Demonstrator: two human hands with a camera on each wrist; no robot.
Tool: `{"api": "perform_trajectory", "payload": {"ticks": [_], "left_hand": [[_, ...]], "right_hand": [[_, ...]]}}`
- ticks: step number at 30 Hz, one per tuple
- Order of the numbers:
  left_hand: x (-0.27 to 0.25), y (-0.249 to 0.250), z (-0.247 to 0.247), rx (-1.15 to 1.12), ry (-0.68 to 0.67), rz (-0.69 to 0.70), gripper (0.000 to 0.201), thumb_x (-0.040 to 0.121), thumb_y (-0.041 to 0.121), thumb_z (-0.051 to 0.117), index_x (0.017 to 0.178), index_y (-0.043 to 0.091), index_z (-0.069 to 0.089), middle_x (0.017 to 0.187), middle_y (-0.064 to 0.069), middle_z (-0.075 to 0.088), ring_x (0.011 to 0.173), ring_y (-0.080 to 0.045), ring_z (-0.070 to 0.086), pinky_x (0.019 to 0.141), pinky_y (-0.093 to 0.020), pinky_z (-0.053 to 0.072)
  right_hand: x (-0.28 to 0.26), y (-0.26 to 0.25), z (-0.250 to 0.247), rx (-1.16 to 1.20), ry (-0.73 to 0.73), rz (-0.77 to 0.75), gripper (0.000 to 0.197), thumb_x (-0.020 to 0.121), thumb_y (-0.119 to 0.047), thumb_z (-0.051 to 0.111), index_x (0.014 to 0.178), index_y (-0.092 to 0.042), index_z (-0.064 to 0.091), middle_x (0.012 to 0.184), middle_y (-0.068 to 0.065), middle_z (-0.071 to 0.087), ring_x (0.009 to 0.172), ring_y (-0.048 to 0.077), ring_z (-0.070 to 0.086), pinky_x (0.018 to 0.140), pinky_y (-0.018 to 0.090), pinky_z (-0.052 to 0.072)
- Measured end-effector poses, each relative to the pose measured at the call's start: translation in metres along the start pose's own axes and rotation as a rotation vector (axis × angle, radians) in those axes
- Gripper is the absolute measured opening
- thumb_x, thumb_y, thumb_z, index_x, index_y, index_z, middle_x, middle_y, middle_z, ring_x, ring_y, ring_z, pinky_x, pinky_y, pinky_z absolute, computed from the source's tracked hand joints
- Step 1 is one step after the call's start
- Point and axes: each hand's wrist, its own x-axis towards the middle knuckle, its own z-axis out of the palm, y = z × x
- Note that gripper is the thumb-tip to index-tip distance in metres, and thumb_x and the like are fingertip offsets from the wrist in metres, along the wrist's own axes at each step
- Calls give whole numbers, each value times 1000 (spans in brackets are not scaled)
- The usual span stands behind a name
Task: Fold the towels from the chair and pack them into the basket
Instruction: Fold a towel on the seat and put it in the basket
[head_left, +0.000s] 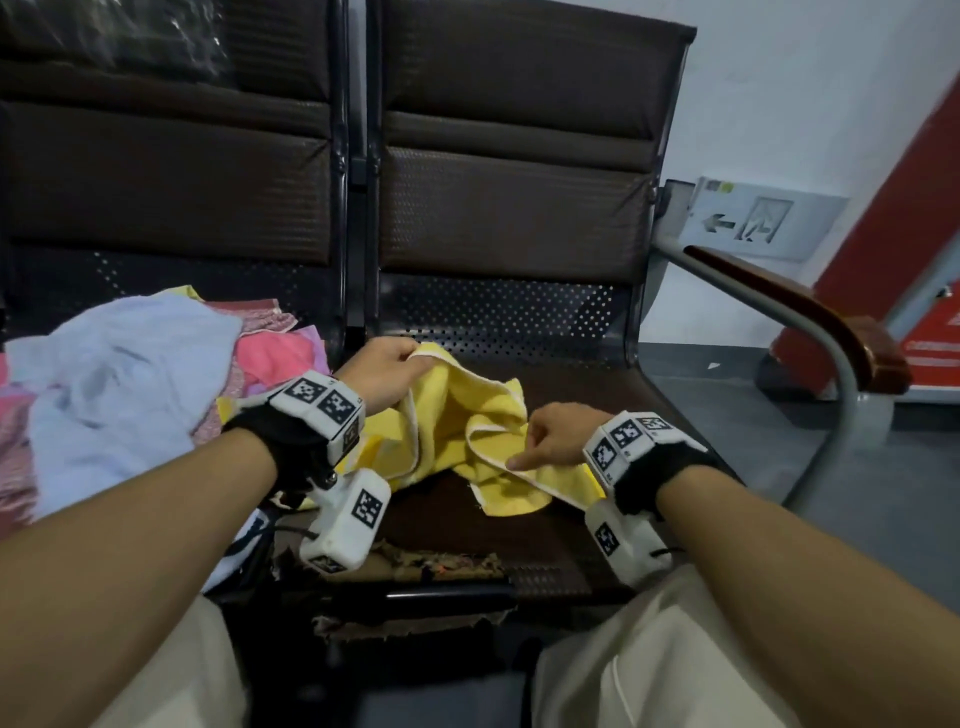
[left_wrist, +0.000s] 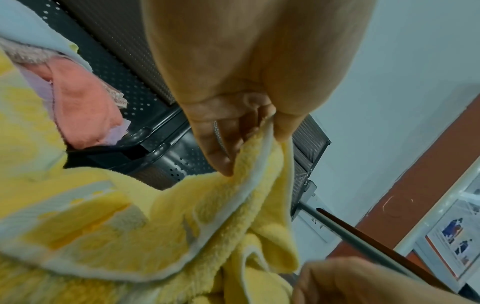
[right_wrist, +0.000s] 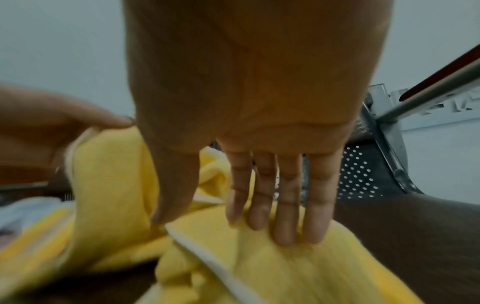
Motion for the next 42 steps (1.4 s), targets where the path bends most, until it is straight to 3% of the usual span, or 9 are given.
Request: {"api": "perform_trajectory", "payload": {"ticks": [4, 10, 16, 21, 25, 28, 33, 36, 42], "left_hand": [[-1, -3, 2, 18, -78, -44, 32, 95, 33, 47, 80, 7, 60, 75, -14, 53, 72, -22, 52, 69, -33, 38], [0, 1, -1, -51, -60, -112, 48, 96, 37, 46, 94, -5, 67, 82, -17, 61, 78, -25, 58, 75, -33, 43], [3, 4, -16, -247, 23, -186, 39, 95, 38, 47, 94, 6, 69, 103, -20, 69, 99, -32, 65, 98, -45, 48], [-5, 13, -25, -310, 57, 16, 54, 97, 43, 42, 96, -9, 60, 101, -25, 66, 101, -35, 62, 101, -52, 42], [-18, 23, -31, -378, -49, 115, 58, 85, 55, 45, 102, 3, 65, 103, -20, 68, 101, -34, 64, 95, -49, 48], [-23, 22, -35, -404, -52, 133, 58, 83, 52, 48, 94, -2, 65, 88, -14, 68, 82, -26, 63, 77, -36, 50], [-21, 4, -45, -240, 21, 172, 22, 84, 34, 61, 72, 16, 63, 63, 10, 59, 57, 4, 53, 55, -9, 42], [-20, -10, -46, -128, -26, 147, 9, 86, 18, 66, 79, 12, 64, 68, 5, 62, 60, 1, 54, 58, -10, 44], [-21, -20, -39, 133, -102, 59, 26, 96, 29, 49, 79, 12, 61, 74, 0, 58, 71, -12, 53, 73, -28, 45]], "right_hand": [[3, 11, 18, -257, -191, 51, 45, 76, -48, 73, 90, -7, 64, 89, 8, 62, 85, 27, 61, 73, 35, 50], [3, 16, 23, -341, -14, 96, 23, 88, -29, 54, 106, -18, 65, 109, 9, 59, 93, 32, 62, 75, 37, 52], [-1, -12, -5, 190, 366, -38, 19, 97, -21, 46, 102, -13, 62, 106, 10, 64, 101, 26, 58, 77, 27, 39], [-3, -55, -31, 677, 678, -232, 15, 98, -22, 47, 107, -21, 58, 89, -9, 58, 76, 1, 51, 72, 23, 41], [-1, -79, -35, 802, 464, -340, 39, 96, -29, 53, 134, -22, 51, 125, 0, 59, 100, 11, 60, 94, 34, 49], [2, -89, -31, 766, 224, -376, 21, 96, -22, 53, 109, -14, 67, 101, 3, 70, 94, 17, 66, 89, 34, 51], [8, -91, -38, 1136, 380, -289, 27, 95, -13, 52, 72, -16, 67, 65, -1, 65, 65, 15, 61, 74, 37, 50], [7, -85, -49, 1281, 547, -254, 31, 94, -7, 49, 69, -12, 66, 65, 4, 65, 66, 18, 62, 73, 37, 52], [1, -62, -63, 1574, 710, -167, 26, 94, -10, 46, 72, -8, 60, 77, 14, 56, 77, 25, 55, 76, 42, 49]]}}
